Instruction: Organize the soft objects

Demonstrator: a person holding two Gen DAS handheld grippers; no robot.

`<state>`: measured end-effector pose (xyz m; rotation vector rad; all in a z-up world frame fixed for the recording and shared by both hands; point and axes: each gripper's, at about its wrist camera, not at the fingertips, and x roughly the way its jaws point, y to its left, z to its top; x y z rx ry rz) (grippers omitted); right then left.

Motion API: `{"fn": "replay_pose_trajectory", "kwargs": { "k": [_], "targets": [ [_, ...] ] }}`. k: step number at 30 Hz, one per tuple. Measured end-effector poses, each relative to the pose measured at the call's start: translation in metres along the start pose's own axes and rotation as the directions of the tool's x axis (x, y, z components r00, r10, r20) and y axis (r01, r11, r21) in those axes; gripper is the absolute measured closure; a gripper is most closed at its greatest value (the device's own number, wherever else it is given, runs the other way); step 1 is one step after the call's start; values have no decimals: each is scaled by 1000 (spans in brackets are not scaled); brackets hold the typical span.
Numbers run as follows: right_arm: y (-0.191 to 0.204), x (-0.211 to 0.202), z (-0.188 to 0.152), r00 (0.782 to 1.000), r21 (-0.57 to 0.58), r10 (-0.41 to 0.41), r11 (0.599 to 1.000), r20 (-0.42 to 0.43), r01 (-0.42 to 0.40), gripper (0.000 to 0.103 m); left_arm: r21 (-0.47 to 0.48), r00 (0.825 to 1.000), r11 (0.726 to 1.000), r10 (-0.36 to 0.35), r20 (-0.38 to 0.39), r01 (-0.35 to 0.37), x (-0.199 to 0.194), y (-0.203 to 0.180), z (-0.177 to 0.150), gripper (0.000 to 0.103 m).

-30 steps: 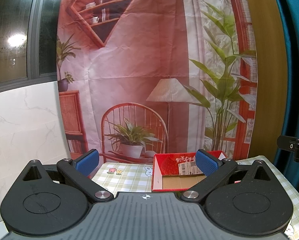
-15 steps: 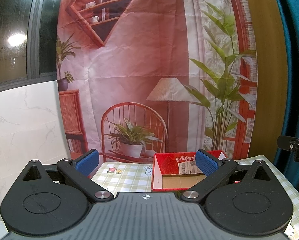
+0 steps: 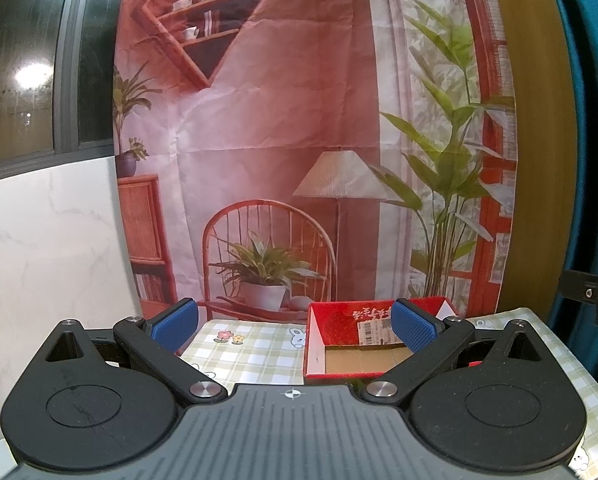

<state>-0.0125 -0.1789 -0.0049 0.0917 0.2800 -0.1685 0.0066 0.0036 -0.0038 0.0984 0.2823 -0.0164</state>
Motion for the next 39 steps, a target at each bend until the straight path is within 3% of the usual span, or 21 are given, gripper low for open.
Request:
{"fn": "replay_pose_trajectory", "kwargs": {
  "k": [6, 11, 15, 18, 21, 23, 25, 28, 30, 31, 35, 39],
  "targets": [
    [1, 7, -28, 995, 9, 84, 996, 48, -84, 0, -10, 999, 1000, 4, -33, -4, 24, 4, -21, 0],
    [4, 31, -79, 986, 30, 159, 987, 50, -161, 0, -18, 992, 1000, -12, -123, 10, 59, 4, -53, 0],
    [10, 63, -113, 982, 53, 174, 984, -77, -170, 0, -44, 993, 998, -40, -111, 35, 94, 13, -78, 0],
    [20, 79, -129, 958, 24, 235, 972, -163, -234, 0, -122, 982, 988, -114, -148, 96, 114, 22, -102, 0],
    [39, 90, -143, 962, -66, 176, 979, -206, -193, 0, -106, 973, 990, -108, -203, 88, 134, 18, -124, 2],
    [44, 97, -152, 957, -52, 181, 979, -228, -197, 1, -160, 965, 980, -150, -213, 117, 138, 4, -132, 3],
    [44, 106, -160, 936, 2, 223, 973, -272, -231, 6, -206, 958, 967, -194, -212, 150, 143, -5, -137, 6],
    [45, 117, -173, 911, 50, 257, 966, -322, -254, 34, -316, 940, 925, -282, -193, 212, 149, -6, -145, 16],
    [46, 122, -181, 898, 64, 267, 963, -350, -261, 54, -358, 934, 909, -298, -197, 214, 153, -2, -151, 19],
    [45, 126, -183, 891, 74, 272, 962, -363, -264, 55, -376, 934, 901, -302, -189, 216, 156, -4, -150, 19],
    [46, 132, -192, 876, 90, 273, 962, -397, -259, 52, -347, 929, 915, -295, -221, 208, 159, -8, -153, 20],
    [40, 135, -202, 861, 121, 281, 960, -423, -254, 53, -365, 890, 901, -350, -292, 234, 161, -5, -165, 20]
  ]
}}
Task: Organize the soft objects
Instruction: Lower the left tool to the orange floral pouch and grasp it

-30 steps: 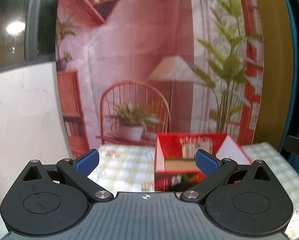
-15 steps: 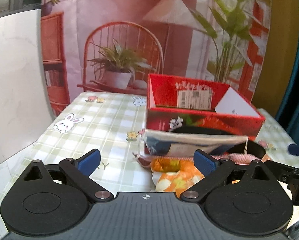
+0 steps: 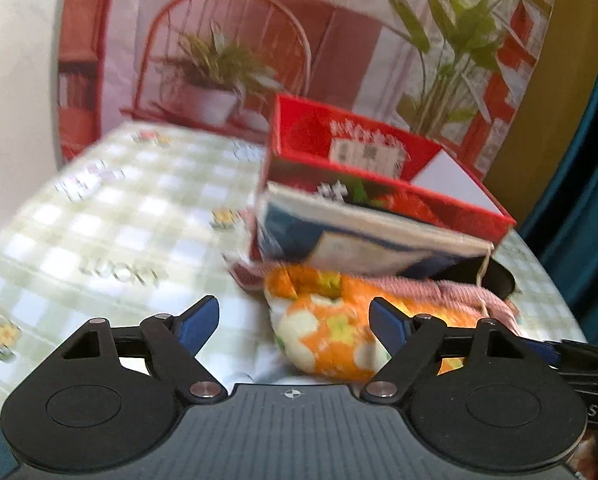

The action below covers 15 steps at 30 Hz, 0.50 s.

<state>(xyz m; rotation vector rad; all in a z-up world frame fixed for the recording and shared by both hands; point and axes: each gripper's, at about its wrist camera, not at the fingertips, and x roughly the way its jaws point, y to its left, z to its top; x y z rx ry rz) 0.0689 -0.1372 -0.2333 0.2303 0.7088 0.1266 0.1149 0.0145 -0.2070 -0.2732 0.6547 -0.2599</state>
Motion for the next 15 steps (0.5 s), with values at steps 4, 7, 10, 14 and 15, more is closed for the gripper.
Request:
{"fn": "replay_pose_trajectory", "kwargs": {
  "k": [4, 7, 10, 14, 15],
  "targets": [
    [-3, 2, -4, 1000, 2, 0, 1000, -15, 0, 56, -37, 998, 999, -9, -59, 7, 6, 10, -7, 26],
    [-4, 5, -4, 1000, 12, 2, 1000, -28, -2, 56, -125, 995, 992, -19, -96, 7, 16, 24, -7, 26],
    [-5, 7, -6, 999, 22, 2, 1000, -37, -2, 56, -159, 993, 987, -48, -107, 30, 20, 26, -6, 31],
    [-6, 5, -6, 999, 33, 13, 999, -32, -11, 56, -88, 995, 996, -43, -93, 35, 11, 17, -5, 54],
    [-6, 4, -5, 999, 37, 15, 999, -29, -13, 55, -67, 997, 997, -36, -74, 31, 6, 13, -5, 57]
  ]
}}
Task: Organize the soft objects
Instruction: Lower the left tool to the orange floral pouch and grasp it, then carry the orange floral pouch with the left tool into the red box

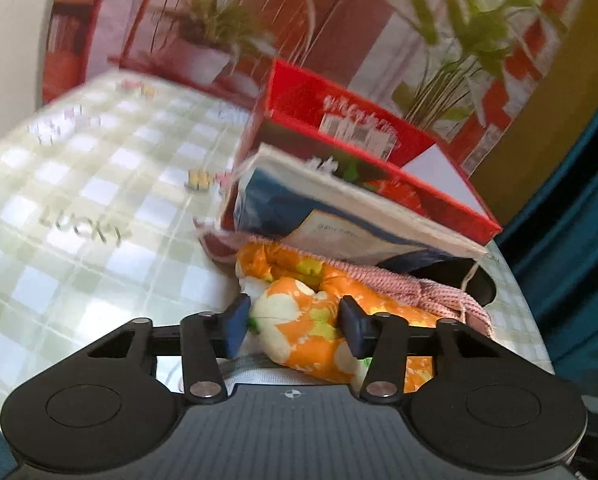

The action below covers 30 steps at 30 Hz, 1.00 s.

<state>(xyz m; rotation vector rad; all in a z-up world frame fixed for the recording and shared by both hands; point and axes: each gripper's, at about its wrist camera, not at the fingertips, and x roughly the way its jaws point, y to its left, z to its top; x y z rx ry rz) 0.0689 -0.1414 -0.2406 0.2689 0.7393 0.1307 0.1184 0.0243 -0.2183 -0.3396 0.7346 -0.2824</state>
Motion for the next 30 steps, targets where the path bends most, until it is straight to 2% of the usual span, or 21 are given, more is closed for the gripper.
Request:
{"fn": "replay_pose_trajectory", "kwargs": {
  "k": [5, 10, 14, 18, 22, 26, 28, 30],
  "targets": [
    [-3, -4, 1, 1000, 16, 20, 1000, 12, -20, 55, 94, 998, 995, 10, 66, -16, -22, -13, 0, 63],
    [-5, -5, 2, 1000, 33, 10, 999, 10, -10, 54, 140, 1000, 990, 17, 12, -19, -17, -22, -2, 63],
    [-7, -4, 1, 1000, 46, 11, 999, 4, -11, 53, 92, 999, 996, 10, -35, -7, -11, -11, -5, 62],
    [-7, -2, -1, 1000, 55, 15, 998, -2, -15, 52, 49, 999, 999, 5, -49, -3, -6, 1, -6, 54],
    [-6, -3, -2, 1000, 54, 22, 998, 2, -22, 52, 51, 999, 999, -7, -47, 10, -6, 3, -5, 56],
    [-6, -9, 2, 998, 98, 65, 993, 6, -65, 68, 51, 998, 998, -25, -61, 29, -8, -7, -4, 57],
    [-3, -7, 5, 994, 97, 106, 990, -20, -103, 75, 75, 999, 997, -30, -41, 33, -13, -12, -2, 64],
    [4, -7, 8, 994, 61, 102, 993, -22, -101, 80, 97, 1000, 995, -20, -1, 20, -18, -15, 0, 68]
  ]
}}
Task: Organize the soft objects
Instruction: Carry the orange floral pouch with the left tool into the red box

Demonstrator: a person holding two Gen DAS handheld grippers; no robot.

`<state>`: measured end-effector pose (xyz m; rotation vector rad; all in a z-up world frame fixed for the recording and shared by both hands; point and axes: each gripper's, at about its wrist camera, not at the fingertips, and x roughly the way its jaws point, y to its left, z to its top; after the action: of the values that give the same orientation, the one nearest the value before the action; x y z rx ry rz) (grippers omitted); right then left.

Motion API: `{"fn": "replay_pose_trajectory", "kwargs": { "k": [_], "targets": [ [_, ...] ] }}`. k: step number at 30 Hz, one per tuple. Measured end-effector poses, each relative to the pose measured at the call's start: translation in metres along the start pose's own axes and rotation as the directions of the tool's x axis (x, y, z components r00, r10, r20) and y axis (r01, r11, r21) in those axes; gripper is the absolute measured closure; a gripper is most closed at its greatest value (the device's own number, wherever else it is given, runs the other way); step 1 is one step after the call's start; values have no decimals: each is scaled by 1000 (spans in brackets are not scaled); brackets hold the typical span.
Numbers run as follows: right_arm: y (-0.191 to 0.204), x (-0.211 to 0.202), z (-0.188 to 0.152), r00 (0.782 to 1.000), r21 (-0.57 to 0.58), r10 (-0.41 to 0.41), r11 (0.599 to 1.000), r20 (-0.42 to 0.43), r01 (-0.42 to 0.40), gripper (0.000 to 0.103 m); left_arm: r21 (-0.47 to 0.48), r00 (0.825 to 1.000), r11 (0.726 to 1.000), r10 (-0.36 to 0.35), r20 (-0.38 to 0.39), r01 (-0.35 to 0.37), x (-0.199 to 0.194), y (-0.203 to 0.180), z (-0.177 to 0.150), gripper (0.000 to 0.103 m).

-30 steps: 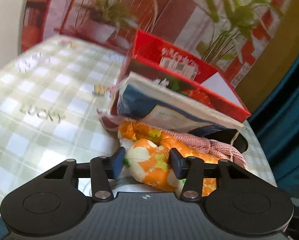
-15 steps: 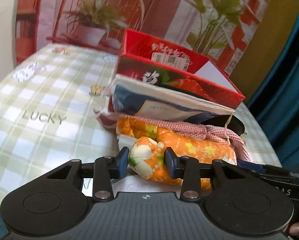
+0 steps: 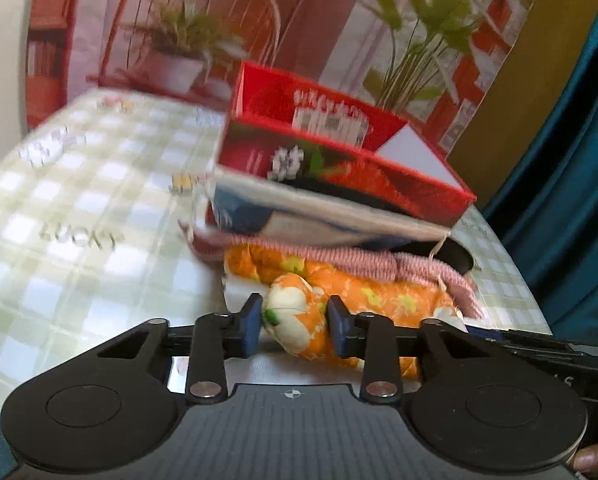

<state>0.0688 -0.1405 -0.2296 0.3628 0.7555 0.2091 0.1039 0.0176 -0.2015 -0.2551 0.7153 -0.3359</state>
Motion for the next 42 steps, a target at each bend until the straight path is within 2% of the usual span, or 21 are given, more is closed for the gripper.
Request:
{"fn": "replay_pose_trajectory", "kwargs": {
  "k": [1, 2, 3, 5, 8, 12, 15, 18, 24, 29, 31, 33, 36, 42],
  "targets": [
    [2, -1, 1, 1000, -17, 0, 1000, 11, 1, 84, 4, 1000, 1000, 6, 23, -6, -3, -1, 1, 69],
    [3, -3, 2, 1000, -27, 2, 1000, 25, -1, 92, -4, 999, 1000, 8, 32, -8, -6, 1, 2, 70],
    [2, -5, 3, 999, -22, 4, 1000, 37, -3, 94, -23, 999, 1000, -2, 33, 3, -8, 3, 3, 72],
    [-2, -14, 6, 998, 10, 18, 1000, 68, -19, 95, -41, 999, 999, -12, 34, 13, -12, 2, 6, 73],
    [-5, -26, 13, 993, 25, 24, 999, 119, -27, 95, -14, 997, 999, -28, 76, 29, -20, -3, 9, 75],
    [1, -35, 18, 985, -18, 33, 999, 170, -30, 96, 7, 994, 1000, -29, 103, 29, -27, -8, 16, 76],
    [1, -45, 29, 979, -9, 50, 999, 200, -49, 96, 27, 990, 999, -49, 130, 45, -39, -11, 27, 77],
    [4, -53, 45, 967, -22, 66, 998, 245, -62, 97, 80, 979, 996, -61, 193, 46, -54, -23, 44, 77],
    [17, -70, 86, 944, -70, 97, 994, 316, -79, 97, 114, 961, 991, -95, 261, 67, -74, -41, 81, 78],
    [15, -82, 135, 917, -59, 149, 989, 369, -137, 97, 153, 931, 986, -109, 348, 59, -88, -58, 119, 78],
    [18, -82, 150, 909, -105, 146, 988, 390, -113, 97, 173, 914, 984, -104, 392, 38, -86, -67, 134, 78],
    [24, -77, 164, 906, -162, 120, 985, 406, -58, 97, 190, 906, 982, -94, 412, 15, -78, -73, 150, 78],
    [29, -58, 181, 908, -228, 87, 974, 410, 10, 97, 214, 911, 976, -51, 408, -42, -54, -77, 170, 78],
    [15, 7, 213, 947, -259, 32, 964, 318, 55, 97, 212, 951, 974, 9, 310, -78, 7, -55, 191, 78]
  ]
}}
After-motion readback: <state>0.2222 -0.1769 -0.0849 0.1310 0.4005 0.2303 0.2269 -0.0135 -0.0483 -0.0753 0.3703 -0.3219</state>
